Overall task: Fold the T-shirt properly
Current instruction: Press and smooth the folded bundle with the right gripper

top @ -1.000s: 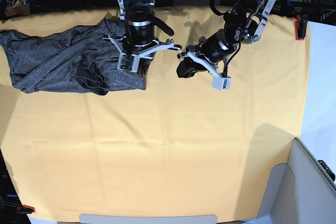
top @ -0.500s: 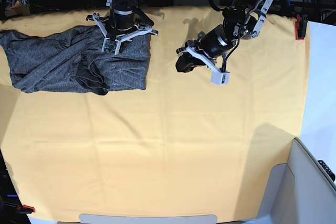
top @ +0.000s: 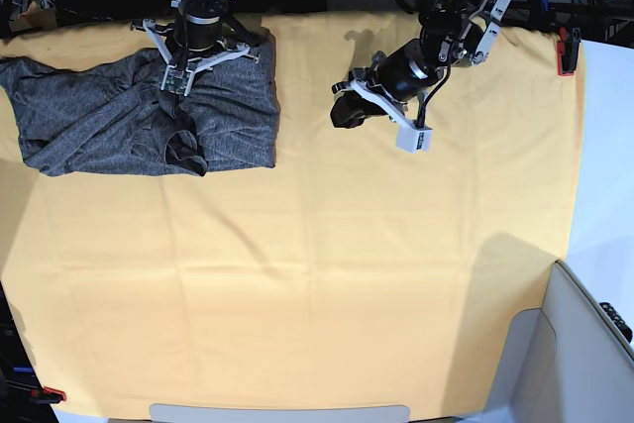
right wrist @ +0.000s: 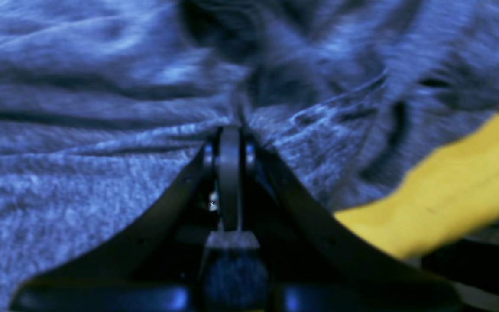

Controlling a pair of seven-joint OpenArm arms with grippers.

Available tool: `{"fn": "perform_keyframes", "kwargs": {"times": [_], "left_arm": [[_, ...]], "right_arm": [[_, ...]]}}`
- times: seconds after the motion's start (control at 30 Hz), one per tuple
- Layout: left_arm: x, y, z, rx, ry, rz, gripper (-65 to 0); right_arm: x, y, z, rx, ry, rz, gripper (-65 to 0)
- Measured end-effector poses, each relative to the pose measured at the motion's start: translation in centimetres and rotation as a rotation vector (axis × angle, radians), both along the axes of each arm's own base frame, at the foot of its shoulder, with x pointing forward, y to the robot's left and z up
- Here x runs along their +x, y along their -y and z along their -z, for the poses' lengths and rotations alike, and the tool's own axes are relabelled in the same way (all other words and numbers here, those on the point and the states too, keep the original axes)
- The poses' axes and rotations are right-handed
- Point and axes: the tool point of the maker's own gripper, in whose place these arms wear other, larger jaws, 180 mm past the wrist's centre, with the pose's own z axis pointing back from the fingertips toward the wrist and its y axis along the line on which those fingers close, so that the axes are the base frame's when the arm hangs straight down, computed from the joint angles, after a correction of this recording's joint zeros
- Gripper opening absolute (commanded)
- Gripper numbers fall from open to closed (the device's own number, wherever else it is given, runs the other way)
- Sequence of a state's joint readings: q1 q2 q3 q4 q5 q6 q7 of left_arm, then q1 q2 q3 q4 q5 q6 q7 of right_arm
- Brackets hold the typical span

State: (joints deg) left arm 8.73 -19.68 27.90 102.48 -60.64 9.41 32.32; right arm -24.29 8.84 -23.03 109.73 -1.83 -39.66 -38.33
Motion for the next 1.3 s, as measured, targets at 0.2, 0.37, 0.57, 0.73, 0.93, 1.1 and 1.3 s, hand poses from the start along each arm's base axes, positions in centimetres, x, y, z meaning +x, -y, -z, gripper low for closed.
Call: {"fn": "perform_keyframes", "kwargs": {"times": [0.2, 0.37, 0.57, 0.73, 0.93, 1.1, 1.3], "left_arm": [[0.0, 0.1, 0.0, -0.002, 0.0, 0.001, -60.6], [0.0, 0.1, 0.0, -0.003, 0.0, 0.001, -60.5], [0.0, 0.1, 0.0, -0.002, 0.0, 0.002, -60.5], [0.0, 0.1, 0.0, -0.003, -0.001, 0.001, -60.5], [0.0, 0.1, 0.0, -0.003, 0.0, 0.001, -60.5], [-0.6, 0.4, 0.3, 0.001, -0.031, 0.032, -60.6], [-0.8, 0.5, 0.4, 0.002, -0.039, 0.04, -60.6]], "right_arm": [[-0.1, 3.1, -0.6, -0.061, 0.008, 0.035, -65.0], [0.1, 3.1, -1.3, -0.052, 0.032, 0.041, -65.0], [0.0, 3.6, -2.9, -0.119, 0.069, 0.027, -65.0], [-0.9, 4.2, -3.8, -0.198, 0.081, 0.012, -65.0], [-2.2, 4.3, -3.2, -0.213, 0.047, 0.005, -65.0], [-2.8, 4.3, -2.9, -0.213, 0.028, 0.003, -65.0], [-2.7, 4.1, -3.2, -0.193, 0.025, 0.013, -65.0]]}}
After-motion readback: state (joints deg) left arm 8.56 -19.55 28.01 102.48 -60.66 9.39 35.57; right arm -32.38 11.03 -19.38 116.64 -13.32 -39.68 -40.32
